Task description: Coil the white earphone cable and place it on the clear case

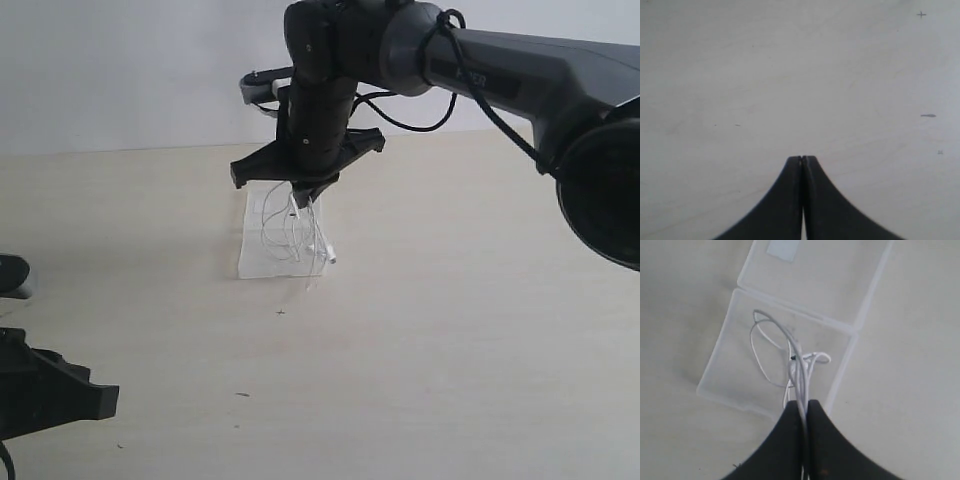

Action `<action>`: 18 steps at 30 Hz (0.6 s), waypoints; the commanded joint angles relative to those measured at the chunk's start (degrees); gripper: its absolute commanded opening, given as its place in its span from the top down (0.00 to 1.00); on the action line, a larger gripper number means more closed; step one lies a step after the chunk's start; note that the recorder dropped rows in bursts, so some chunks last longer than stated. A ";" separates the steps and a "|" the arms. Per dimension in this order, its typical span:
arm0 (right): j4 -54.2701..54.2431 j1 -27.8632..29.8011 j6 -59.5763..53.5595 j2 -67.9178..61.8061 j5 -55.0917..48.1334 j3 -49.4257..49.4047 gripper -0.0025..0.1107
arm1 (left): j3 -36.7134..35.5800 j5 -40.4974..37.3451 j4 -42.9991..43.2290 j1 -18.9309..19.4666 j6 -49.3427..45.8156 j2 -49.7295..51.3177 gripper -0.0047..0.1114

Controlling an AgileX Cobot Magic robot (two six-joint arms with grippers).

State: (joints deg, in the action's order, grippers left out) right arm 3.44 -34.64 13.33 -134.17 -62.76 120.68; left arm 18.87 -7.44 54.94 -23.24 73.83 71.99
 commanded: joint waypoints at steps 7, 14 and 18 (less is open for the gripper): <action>-5.04 1.14 -0.10 0.28 9.59 0.35 0.98 | -0.28 -0.09 -0.26 -0.18 -0.04 -0.23 0.96; -4.81 1.49 0.36 -0.50 12.73 0.35 0.98 | -0.28 -0.09 -0.26 -0.18 -0.04 -0.23 0.96; -5.04 1.90 0.36 -1.67 13.00 0.35 0.98 | -0.28 -0.21 -0.26 -0.18 -0.04 -0.23 0.96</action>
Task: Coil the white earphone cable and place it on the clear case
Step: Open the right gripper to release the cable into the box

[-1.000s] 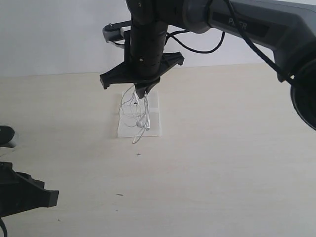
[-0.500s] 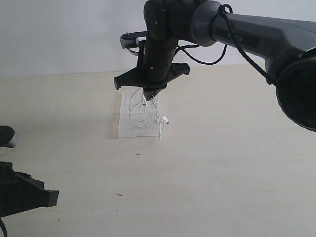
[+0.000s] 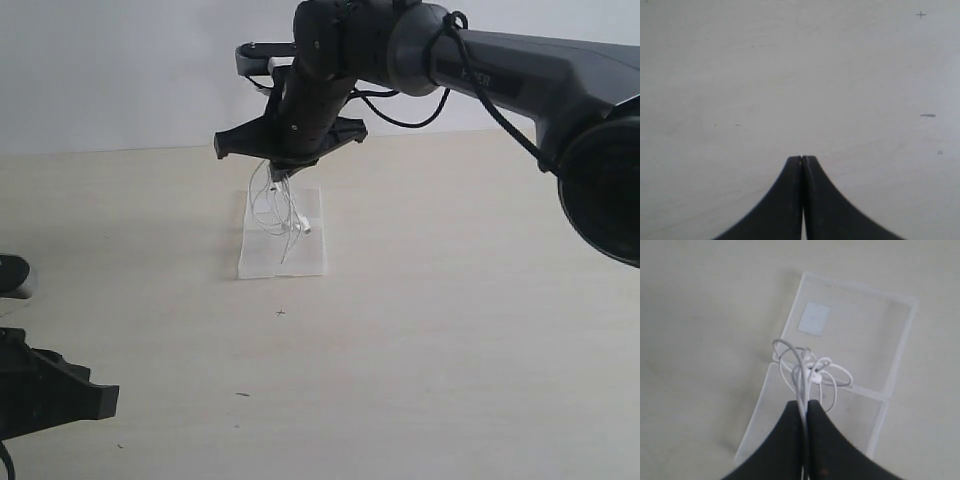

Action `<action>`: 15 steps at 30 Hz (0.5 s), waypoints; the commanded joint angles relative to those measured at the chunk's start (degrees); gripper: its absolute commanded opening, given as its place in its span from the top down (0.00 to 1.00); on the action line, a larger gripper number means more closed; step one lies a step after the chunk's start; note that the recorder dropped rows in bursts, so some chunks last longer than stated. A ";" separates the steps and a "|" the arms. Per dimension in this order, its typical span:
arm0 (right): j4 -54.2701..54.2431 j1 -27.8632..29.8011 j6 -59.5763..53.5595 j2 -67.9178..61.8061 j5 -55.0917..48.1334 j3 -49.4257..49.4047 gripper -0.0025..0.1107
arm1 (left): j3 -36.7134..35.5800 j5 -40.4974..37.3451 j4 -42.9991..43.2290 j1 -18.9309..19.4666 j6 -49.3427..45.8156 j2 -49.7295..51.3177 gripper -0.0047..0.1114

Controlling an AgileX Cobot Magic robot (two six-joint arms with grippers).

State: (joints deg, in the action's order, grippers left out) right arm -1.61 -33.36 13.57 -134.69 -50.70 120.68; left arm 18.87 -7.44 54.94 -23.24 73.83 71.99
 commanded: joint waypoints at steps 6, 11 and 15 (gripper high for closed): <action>-0.36 0.62 0.00 -2.30 1.16 0.35 0.98 | -0.28 -0.21 -0.26 -0.18 -0.04 -0.23 0.96; -0.90 0.62 -0.08 -4.43 1.06 0.35 0.98 | -0.28 -0.33 -0.26 -0.18 -0.04 -0.23 0.96; -1.33 0.62 -0.08 -6.04 -0.72 0.35 0.98 | -0.28 -0.33 -0.26 -0.18 -0.04 -0.23 0.96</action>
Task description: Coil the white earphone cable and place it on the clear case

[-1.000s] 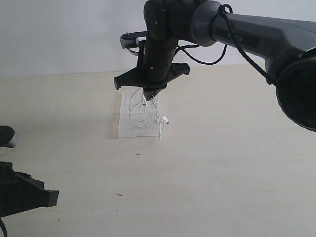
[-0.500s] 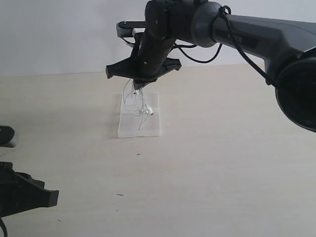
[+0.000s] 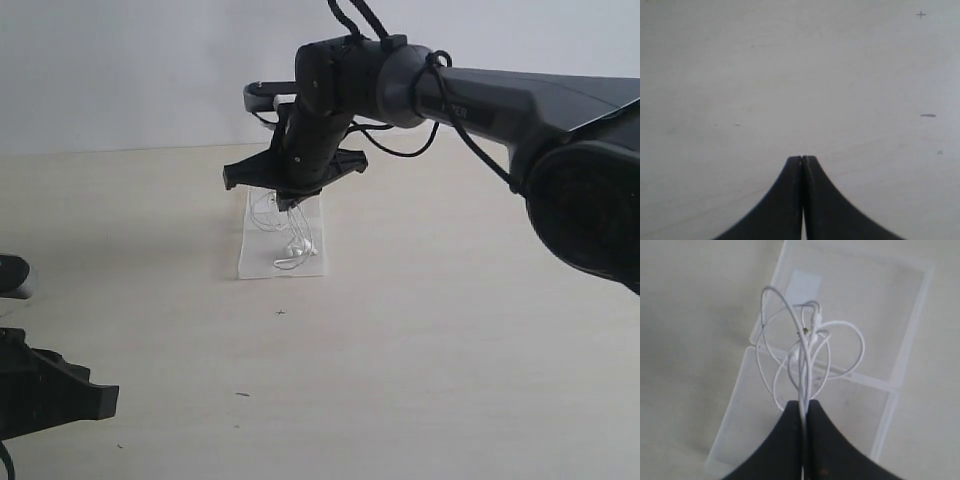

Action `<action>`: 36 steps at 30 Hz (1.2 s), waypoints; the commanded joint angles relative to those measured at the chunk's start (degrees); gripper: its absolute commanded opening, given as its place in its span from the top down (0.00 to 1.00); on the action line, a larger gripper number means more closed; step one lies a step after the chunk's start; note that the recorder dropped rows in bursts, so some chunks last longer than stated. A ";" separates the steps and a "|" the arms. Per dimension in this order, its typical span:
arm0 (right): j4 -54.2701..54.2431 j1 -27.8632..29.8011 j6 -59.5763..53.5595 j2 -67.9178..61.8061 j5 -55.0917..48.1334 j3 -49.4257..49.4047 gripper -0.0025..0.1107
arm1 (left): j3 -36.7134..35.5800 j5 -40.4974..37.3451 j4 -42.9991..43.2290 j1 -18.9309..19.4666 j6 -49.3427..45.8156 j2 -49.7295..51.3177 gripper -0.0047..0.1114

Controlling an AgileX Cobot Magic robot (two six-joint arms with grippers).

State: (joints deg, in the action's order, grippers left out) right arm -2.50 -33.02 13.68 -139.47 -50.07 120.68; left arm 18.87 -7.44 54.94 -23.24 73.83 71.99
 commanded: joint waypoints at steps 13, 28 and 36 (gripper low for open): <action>-0.23 0.28 -0.19 -1.66 1.05 0.35 0.58 | -0.28 -0.11 -0.50 -0.18 -0.04 -0.23 0.96; -0.34 0.28 -0.19 2.73 -1.25 0.35 0.47 | -0.28 -0.62 -0.49 -0.18 -0.04 -0.23 0.96; 2.02 0.28 0.08 4.84 -5.38 0.35 0.40 | -0.28 -0.76 -0.49 -0.18 -0.04 -0.23 0.96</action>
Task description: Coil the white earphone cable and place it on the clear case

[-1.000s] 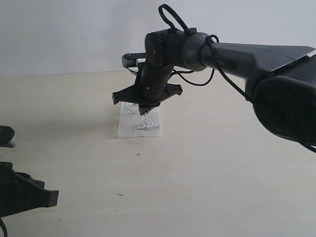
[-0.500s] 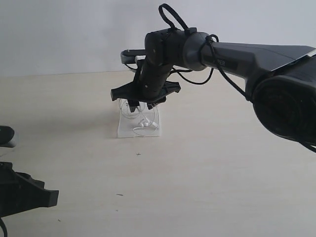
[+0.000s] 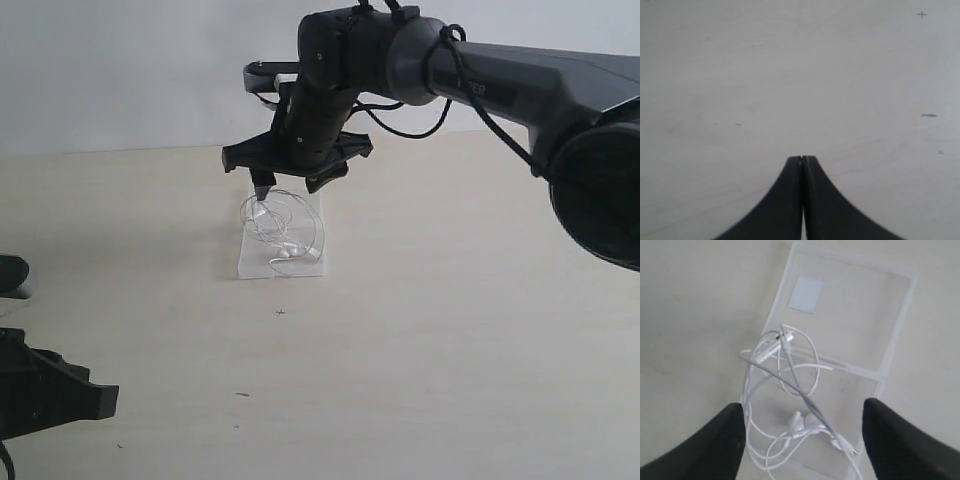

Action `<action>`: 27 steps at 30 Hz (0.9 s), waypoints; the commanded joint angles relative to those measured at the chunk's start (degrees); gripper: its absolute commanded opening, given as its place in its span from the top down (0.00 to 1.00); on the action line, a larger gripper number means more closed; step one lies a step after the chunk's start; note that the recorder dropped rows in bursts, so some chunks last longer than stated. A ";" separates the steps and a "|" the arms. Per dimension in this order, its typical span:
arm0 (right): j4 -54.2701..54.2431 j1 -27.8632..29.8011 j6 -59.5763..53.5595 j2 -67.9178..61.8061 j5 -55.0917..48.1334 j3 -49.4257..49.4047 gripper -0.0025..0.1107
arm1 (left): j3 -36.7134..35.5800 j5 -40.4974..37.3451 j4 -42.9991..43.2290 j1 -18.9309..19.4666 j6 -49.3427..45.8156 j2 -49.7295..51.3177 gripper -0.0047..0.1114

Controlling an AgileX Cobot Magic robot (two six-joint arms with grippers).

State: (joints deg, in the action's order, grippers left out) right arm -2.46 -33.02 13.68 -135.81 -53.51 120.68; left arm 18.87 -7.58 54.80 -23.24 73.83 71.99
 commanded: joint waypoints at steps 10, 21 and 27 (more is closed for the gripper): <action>12.73 0.28 5.82 6.31 -12.84 0.35 0.56 | -0.28 -7.29 -0.20 -0.18 -0.04 -0.23 0.96; 12.63 0.28 1.01 17.96 -16.45 -9.55 0.98 | -0.28 -14.20 12.71 4.82 15.42 -0.23 0.96; 11.36 0.28 1.62 31.09 -16.45 -28.66 0.98 | -0.28 -13.70 12.59 5.48 16.10 -0.23 0.96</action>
State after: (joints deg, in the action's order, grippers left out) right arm 9.48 -32.81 15.15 -111.23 -69.37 100.12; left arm 18.76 -21.30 66.77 -17.95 88.80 71.99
